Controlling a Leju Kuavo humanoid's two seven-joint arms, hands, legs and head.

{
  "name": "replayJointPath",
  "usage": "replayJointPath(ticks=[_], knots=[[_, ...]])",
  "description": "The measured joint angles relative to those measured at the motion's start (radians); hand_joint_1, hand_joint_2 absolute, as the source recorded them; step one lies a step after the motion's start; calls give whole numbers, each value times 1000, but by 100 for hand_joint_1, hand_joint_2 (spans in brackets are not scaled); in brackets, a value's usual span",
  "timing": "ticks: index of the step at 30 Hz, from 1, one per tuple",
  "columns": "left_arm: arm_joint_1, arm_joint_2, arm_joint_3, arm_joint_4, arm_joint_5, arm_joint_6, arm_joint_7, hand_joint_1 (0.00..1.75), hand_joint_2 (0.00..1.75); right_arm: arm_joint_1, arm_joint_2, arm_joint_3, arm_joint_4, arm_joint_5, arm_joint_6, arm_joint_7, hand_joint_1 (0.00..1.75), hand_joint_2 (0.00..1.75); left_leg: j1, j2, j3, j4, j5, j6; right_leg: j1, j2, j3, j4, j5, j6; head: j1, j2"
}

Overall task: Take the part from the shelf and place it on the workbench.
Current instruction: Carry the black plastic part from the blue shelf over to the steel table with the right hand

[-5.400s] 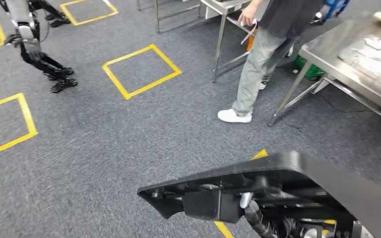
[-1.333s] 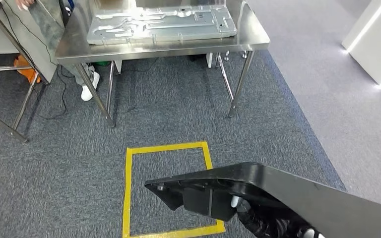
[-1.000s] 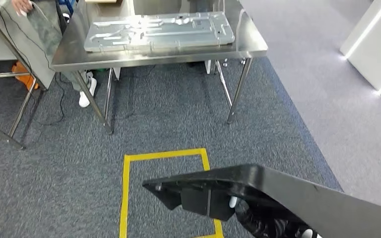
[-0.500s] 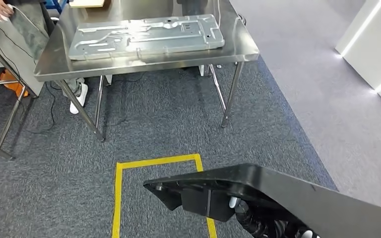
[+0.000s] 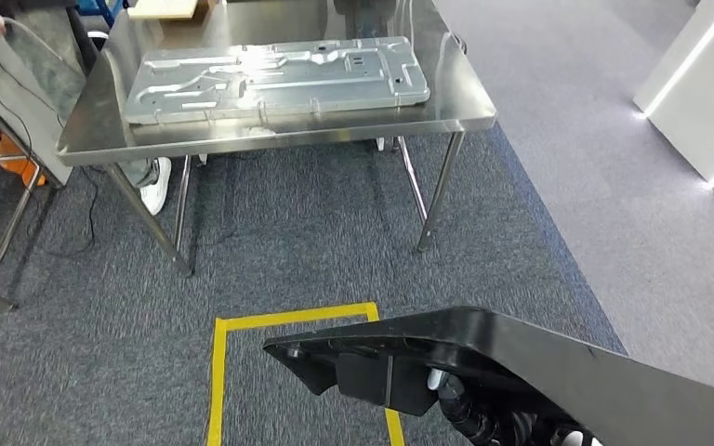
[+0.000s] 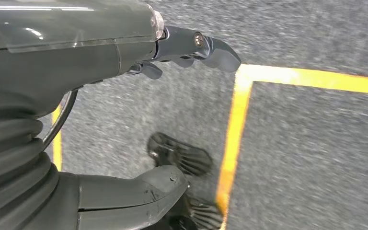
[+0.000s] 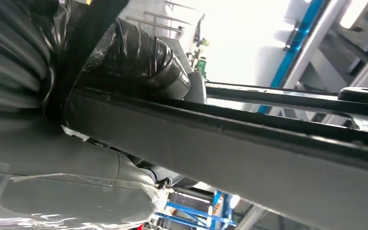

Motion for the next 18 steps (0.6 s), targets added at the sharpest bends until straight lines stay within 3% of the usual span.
replayJointPath(ticks=[1,3,5,7,9,10,11,12,14,16,18], knots=[[-1,0,0,0,0,-1,-1,0,175,0,0,0,0,1,0,0,173,175,0,0,11,-9,-6,-7,3,-2,6,-18,12,-7,0,0],[-2,0,0,0,0,-2,-4,0,175,0,0,1,-1,4,0,0,173,175,-2,1,28,-15,-4,-22,3,0,23,-29,3,-24,0,0],[-4,0,0,0,0,-3,-5,0,175,-1,0,3,-2,6,0,0,173,175,-1,3,23,30,2,-31,-1,1,49,-41,0,-38,0,0],[-8,-1,0,0,0,-3,-5,0,175,-3,0,4,-2,7,0,0,173,175,1,4,-41,144,-20,-35,-1,0,74,-48,-12,-48,0,0],[-7,-2,0,0,0,-4,-5,0,175,-3,0,5,-2,7,-1,0,173,175,1,4,-135,263,-80,-37,1,2,91,-51,-28,-52,0,0],[-4,-2,0,0,0,-4,-5,0,175,-2,0,6,-2,8,-1,0,173,175,1,4,-170,290,-107,-37,2,5,100,-51,-37,-53,0,0],[-2,-2,0,0,0,-4,-5,0,175,-2,0,6,-2,8,-1,0,173,175,1,4,-191,284,-114,-35,3,7,112,-51,-48,-52,0,0],[0,-2,0,0,0,-4,-5,0,175,-2,0,7,-2,8,-1,0,173,175,1,4,-198,249,-95,-32,4,8,126,-51,-59,-51,0,0],[2,-2,0,0,0,-5,-5,0,175,-2,1,7,-2,8,-1,0,173,175,-2,4,-188,133,16,-20,7,9,156,-51,-81,-47,0,0],[5,-1,0,0,0,-5,-5,0,175,-2,1,8,-1,9,-1,1,173,175,-9,2,-174,59,96,-10,10,12,176,-53,-101,-36,0,0],[5,-2,0,0,0,-6,-6,0,175,-2,0,9,-1,9,-1,1,173,175,-12,1,-162,45,101,1,10,16,185,-43,-106,-22,0,0]])
